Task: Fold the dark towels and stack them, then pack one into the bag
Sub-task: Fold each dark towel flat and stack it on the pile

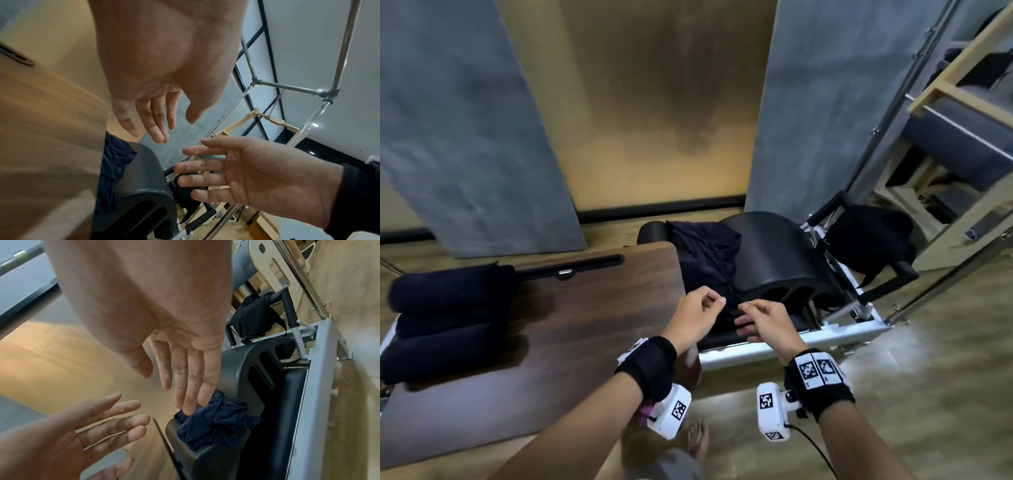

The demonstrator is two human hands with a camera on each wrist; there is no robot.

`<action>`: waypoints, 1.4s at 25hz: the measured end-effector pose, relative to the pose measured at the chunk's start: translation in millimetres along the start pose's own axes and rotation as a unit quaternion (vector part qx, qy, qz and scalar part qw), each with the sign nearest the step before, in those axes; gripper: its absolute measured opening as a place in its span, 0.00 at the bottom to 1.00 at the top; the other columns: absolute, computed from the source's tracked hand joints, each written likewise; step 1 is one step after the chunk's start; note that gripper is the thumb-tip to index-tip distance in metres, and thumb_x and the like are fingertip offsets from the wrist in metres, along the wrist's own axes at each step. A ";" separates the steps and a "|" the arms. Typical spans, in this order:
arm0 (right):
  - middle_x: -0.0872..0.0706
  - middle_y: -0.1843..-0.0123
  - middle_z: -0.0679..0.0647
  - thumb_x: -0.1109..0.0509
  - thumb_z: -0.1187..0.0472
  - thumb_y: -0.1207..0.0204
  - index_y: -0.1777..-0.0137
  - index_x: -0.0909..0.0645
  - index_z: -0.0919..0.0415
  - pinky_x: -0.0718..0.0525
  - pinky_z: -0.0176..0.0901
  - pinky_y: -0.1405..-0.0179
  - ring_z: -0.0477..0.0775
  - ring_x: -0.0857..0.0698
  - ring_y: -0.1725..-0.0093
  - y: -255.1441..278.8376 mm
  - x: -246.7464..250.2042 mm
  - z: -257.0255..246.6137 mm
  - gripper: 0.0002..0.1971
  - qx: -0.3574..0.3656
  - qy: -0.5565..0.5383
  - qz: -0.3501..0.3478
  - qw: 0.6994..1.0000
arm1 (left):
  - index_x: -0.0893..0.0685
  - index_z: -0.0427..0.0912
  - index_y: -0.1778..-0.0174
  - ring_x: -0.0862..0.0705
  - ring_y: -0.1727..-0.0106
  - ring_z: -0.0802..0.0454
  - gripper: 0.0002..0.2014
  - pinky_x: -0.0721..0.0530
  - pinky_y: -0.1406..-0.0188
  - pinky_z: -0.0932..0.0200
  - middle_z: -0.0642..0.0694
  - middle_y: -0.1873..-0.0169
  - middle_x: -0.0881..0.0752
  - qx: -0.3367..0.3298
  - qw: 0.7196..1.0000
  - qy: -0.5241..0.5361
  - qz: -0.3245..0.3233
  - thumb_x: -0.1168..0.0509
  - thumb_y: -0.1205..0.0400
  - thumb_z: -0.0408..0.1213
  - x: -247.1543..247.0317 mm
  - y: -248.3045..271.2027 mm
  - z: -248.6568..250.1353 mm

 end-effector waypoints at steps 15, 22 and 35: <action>0.09 0.51 0.60 0.34 0.58 0.11 0.40 0.16 0.61 0.16 0.43 0.64 0.55 0.13 0.66 -195.1 49.1 -22.9 0.09 -0.085 0.130 -0.048 0.987 | 0.11 0.51 0.52 0.09 0.51 0.49 0.04 0.12 0.45 0.58 0.46 0.56 0.08 0.117 0.989 0.074 0.055 0.30 0.12 0.40 -25.8 -189.4 -35.2; 0.10 0.54 0.57 0.32 0.60 0.13 0.38 0.13 0.61 0.07 0.54 0.54 0.52 0.09 0.62 -301.4 15.2 -24.5 0.09 -0.093 0.172 -0.109 0.975 | 0.13 0.42 0.35 0.15 0.46 0.58 0.12 0.21 0.45 0.64 0.50 0.45 0.12 0.182 0.976 0.078 0.090 0.31 0.11 0.44 -26.4 -248.5 -64.3; 0.22 0.25 0.58 0.26 0.69 0.18 0.12 0.37 0.59 0.17 0.64 0.29 0.64 0.19 0.27 -459.9 -70.8 18.6 0.37 -0.170 0.150 -0.180 0.957 | 0.19 0.39 0.23 0.20 0.25 0.49 0.20 0.26 0.29 0.61 0.44 0.28 0.16 0.322 0.936 0.063 0.129 0.33 0.09 0.43 -38.2 -328.4 -138.8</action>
Point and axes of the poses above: each hand's wrist, its own y-axis away from the middle knuckle, its own x-axis out of the back of the hand, z = x × y, the point moved 8 cm from there along -y, towards the middle knuckle
